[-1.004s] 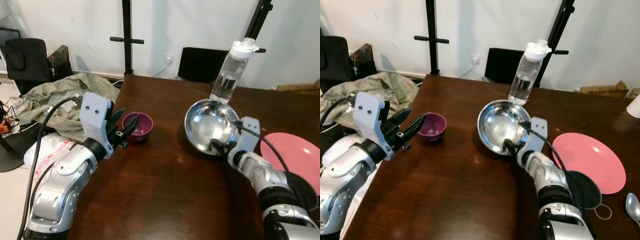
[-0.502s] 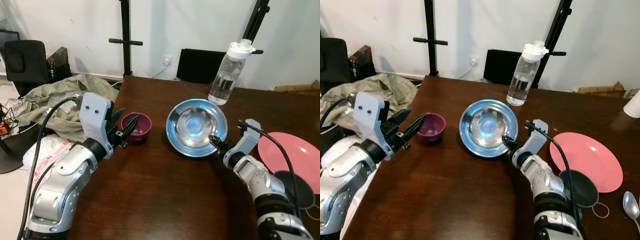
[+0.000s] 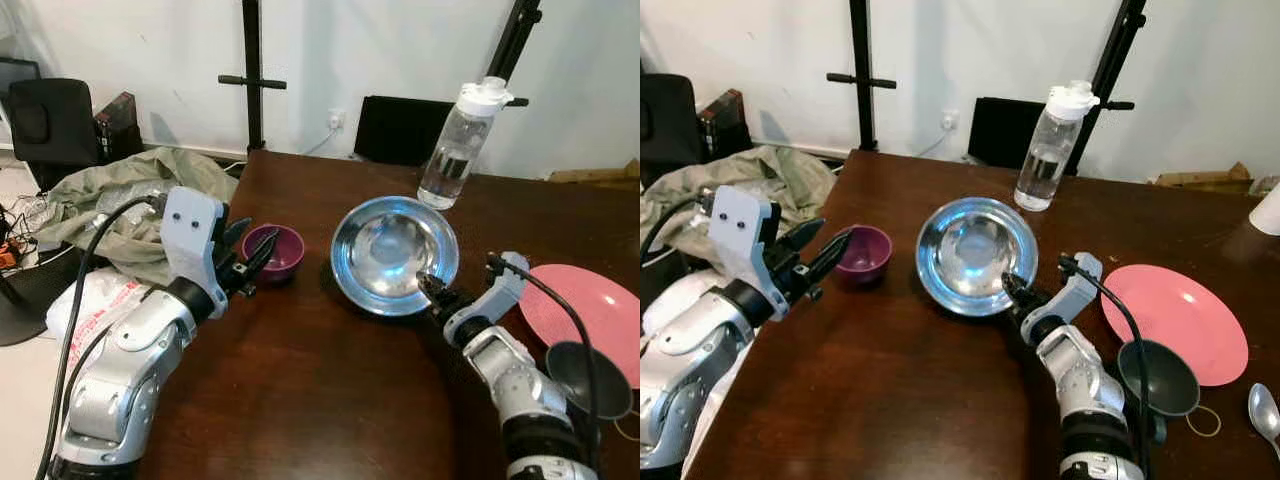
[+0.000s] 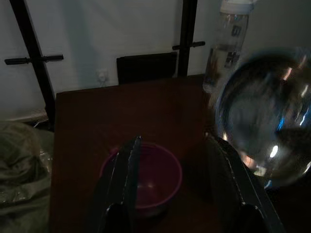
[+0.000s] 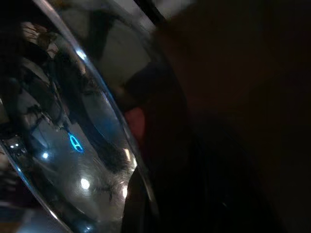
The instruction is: Setting the table
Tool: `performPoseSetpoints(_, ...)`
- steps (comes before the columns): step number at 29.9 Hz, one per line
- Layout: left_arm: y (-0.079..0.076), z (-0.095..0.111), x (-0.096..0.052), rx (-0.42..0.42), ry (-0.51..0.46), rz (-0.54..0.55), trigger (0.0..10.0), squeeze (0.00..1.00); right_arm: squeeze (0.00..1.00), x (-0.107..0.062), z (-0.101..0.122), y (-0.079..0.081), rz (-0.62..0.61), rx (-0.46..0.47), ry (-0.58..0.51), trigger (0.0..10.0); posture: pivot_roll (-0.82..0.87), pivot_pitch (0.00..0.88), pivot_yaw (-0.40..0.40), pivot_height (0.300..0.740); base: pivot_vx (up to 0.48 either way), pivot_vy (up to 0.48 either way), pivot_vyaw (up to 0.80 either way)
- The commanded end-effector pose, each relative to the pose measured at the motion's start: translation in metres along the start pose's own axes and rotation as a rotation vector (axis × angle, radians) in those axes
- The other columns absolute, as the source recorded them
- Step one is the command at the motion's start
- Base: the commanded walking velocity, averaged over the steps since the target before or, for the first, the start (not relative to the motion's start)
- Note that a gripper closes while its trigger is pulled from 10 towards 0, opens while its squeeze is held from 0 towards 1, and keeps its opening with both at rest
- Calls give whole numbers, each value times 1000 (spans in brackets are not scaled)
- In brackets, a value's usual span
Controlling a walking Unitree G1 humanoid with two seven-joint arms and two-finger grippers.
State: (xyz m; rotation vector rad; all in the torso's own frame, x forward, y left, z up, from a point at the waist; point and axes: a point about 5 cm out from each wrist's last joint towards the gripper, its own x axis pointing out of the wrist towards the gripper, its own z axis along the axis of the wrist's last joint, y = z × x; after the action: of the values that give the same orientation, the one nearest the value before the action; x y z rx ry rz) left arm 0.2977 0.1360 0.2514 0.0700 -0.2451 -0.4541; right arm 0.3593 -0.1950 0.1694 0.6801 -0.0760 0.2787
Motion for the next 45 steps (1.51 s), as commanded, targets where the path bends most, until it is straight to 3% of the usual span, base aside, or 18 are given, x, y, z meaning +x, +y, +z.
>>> performPoseSetpoints(1,-5,-12,-2,21,70,-2,10000,0,0,-3,23,18,99,6,-122,0,122,151,26,740,0,0,0)
performPoseSetpoints(4,-10,-21,-4,33,125,14,10000,0,0,-14,48,58,253,-8,-241,0,118,151,28,740,0,0,0)
performPoseSetpoints(5,-10,-21,-4,33,125,14,10000,0,0,-14,48,58,253,-8,-241,0,118,151,28,740,0,0,0)
performPoseSetpoints(7,-10,-24,-4,19,151,24,10000,0,0,-22,53,75,313,-24,-264,0,114,149,32,740,0,0,0)
performPoseSetpoints(11,-10,-39,-9,128,288,26,10000,0,0,-40,51,102,397,-56,-259,0,112,144,40,740,0,0,0)
performPoseSetpoints(13,-6,-40,-13,124,301,59,10000,0,0,-50,39,110,379,-128,-219,10000,105,142,48,740,0,0,0)
performPoseSetpoints(14,-6,-40,-13,124,301,59,10000,0,0,-50,39,110,379,-128,-219,10000,105,142,48,740,0,0,0)
performPoseSetpoints(15,-6,-38,-17,133,272,53,10000,0,0,-54,27,111,339,-220,-187,10000,102,138,52,740,0,0,0)
performPoseSetpoints(20,-13,-39,-23,107,234,28,10000,0,0,-59,18,107,253,-329,-176,10000,91,131,55,740,0,0,0)
performPoseSetpoints(22,-18,-43,-25,36,207,55,10000,0,0,-65,9,95,126,-429,-173,10000,83,125,59,740,0,0,0)
performPoseSetpoints(25,-20,-49,-24,19,206,87,10000,0,0,-70,6,83,34,-476,-171,10000,74,119,61,740,0,0,0)
performPoseSetpoints(28,-19,-55,-20,24,214,131,10000,0,0,-73,6,78,-20,-480,-176,10000,67,114,64,740,0,0,0)
performPoseSetpoints(34,-19,-56,-14,44,207,136,10000,0,0,-71,3,78,-16,-482,-171,10000,66,107,67,740,0,0,0)
performPoseSetpoints(36,-18,-55,-12,48,196,139,10000,0,0,-69,3,79,-20,-369,-189,10000,68,107,66,740,0,0,0)
performPoseSetpoints(45,-16,-54,-13,56,184,142,10000,0,0,-68,2,78,-29,-430,-188,10000,69,109,67,740,0,0,0)
